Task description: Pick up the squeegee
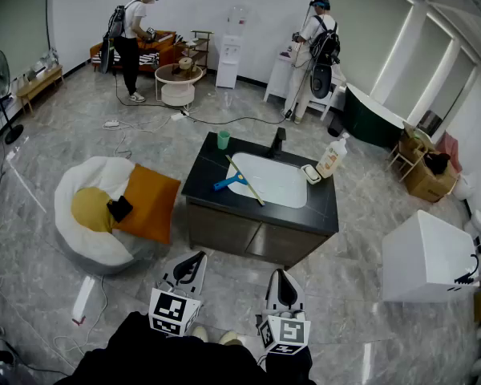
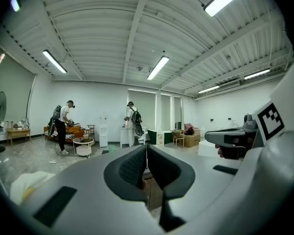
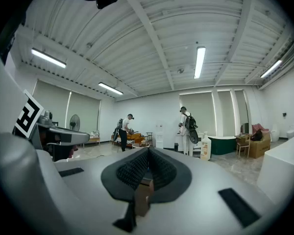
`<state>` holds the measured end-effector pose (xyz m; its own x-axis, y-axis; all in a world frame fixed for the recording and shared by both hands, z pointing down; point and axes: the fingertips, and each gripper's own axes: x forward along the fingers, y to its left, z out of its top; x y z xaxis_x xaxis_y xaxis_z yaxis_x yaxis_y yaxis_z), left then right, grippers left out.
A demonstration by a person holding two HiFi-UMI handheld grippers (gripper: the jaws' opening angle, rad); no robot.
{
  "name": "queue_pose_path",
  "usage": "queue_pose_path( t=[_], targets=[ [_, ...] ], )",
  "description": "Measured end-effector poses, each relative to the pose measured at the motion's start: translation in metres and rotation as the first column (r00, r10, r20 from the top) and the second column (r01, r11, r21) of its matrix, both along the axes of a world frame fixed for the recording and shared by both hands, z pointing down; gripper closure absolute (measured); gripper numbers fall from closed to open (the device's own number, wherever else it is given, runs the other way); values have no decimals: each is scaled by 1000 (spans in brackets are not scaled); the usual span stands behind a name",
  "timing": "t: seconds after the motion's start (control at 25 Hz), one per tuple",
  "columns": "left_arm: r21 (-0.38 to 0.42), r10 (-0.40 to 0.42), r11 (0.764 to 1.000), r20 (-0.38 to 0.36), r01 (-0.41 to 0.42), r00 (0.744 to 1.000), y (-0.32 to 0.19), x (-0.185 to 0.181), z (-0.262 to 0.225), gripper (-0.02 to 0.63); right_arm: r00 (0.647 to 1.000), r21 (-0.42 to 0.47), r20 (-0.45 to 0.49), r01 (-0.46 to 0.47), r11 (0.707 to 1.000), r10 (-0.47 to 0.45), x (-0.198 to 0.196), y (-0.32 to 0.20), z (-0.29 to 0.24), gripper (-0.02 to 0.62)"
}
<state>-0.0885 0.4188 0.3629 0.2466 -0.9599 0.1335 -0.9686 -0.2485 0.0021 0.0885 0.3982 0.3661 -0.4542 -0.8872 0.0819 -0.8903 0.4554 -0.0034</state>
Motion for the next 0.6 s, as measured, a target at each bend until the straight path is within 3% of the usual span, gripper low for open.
queue_pose_path(
  t=[0.6],
  targets=[
    [-25, 1, 1000, -5, -1, 1000, -56, 7, 15, 581, 1000, -21, -8, -9, 1000, 9, 9, -52, 14, 580]
  ],
)
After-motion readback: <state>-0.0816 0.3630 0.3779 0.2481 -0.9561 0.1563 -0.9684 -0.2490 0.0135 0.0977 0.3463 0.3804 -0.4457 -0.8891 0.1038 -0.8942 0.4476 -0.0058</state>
